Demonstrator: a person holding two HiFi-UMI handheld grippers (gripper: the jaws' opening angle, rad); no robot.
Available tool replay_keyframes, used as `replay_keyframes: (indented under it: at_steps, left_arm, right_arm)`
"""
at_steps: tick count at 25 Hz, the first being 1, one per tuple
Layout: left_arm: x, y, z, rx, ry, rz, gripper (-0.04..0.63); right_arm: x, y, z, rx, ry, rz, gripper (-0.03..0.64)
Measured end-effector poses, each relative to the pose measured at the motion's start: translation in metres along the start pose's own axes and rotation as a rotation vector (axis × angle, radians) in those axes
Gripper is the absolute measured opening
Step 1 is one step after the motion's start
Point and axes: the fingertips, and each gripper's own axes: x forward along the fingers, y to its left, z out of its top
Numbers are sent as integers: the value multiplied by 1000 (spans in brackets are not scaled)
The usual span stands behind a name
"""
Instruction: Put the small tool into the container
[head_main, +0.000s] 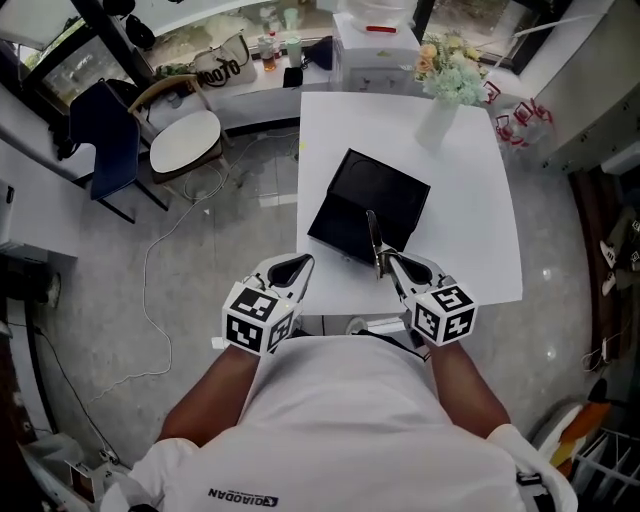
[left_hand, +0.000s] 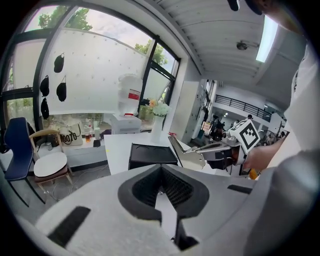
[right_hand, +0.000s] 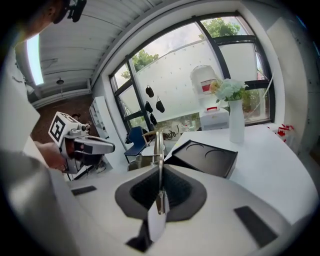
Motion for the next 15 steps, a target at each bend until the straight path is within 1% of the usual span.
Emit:
replay_keyframes:
  at_steps: [3,5,9,13,15]
  left_arm:
    - [1,11,8,27,10,-32,9]
    - [1,16,9,37,20,-54,9]
    - [2,24,2,50,51,-87,9]
    - [1,32,-7,50,84,-109,9]
    - [0,36,-11,56,97,-114,9]
  right_arm:
    - [10,1,0,-31,20,-39,9]
    - [18,0,-3,-85,50,-73,9]
    - [38,-3,-11,-255,137,-138,9]
    - [61,-9,-16,-392,231,-169,9]
    - [73,-15,-18,-481,283,-178,9]
